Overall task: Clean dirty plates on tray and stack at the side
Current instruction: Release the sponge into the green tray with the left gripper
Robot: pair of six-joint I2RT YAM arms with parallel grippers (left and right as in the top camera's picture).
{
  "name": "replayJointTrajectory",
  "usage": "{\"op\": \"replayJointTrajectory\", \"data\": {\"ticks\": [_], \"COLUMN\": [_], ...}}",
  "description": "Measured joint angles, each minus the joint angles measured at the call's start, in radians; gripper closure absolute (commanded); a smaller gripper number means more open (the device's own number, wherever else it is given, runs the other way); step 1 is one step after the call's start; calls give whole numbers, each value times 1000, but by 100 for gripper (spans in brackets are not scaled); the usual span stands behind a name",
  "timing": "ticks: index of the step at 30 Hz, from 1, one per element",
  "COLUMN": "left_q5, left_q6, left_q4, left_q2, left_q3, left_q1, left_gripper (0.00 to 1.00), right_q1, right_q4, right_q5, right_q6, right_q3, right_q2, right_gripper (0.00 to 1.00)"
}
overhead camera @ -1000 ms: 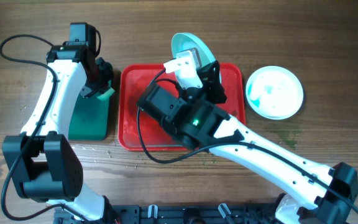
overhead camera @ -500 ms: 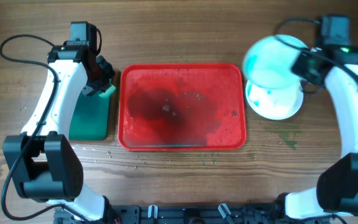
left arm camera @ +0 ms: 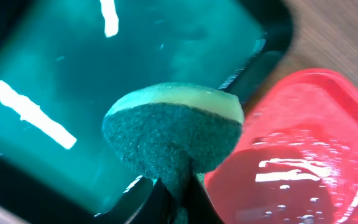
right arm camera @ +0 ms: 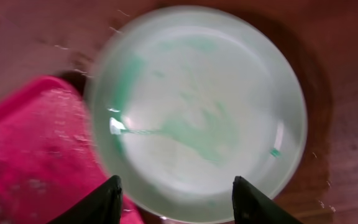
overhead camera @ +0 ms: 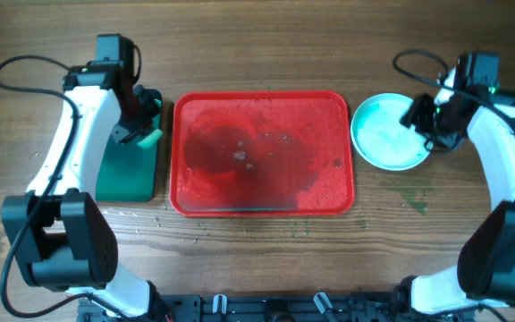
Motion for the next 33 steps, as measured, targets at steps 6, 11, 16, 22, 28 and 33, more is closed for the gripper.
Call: {"op": "replayJointTrajectory", "data": {"ticks": [6, 11, 16, 22, 28, 33], "left_q5": [-56, -109, -173, -181, -187, -187], "left_q6": [0, 7, 18, 14, 14, 14], "left_q4": [-10, 300, 389, 253, 251, 248], "left_q2": [-1, -6, -6, -283, -478, -477], "left_q3": [-28, -259, -373, -187, -163, -164], "left_q1": [100, 106, 106, 105, 105, 105], "left_gripper": [96, 90, 0, 0, 0, 0], "right_q1": [249, 389, 399, 399, 399, 399], "right_q4": [-5, 43, 10, -24, -84, -89], "right_q5": [-20, -23, -35, -56, -35, -32], "right_q6": [-70, -77, -91, -124, -139, -140], "right_q3": [93, 93, 93, 95, 161, 166], "right_q2": [-42, -42, -42, -143, -537, -793], "right_gripper": [44, 44, 44, 41, 0, 0]}}
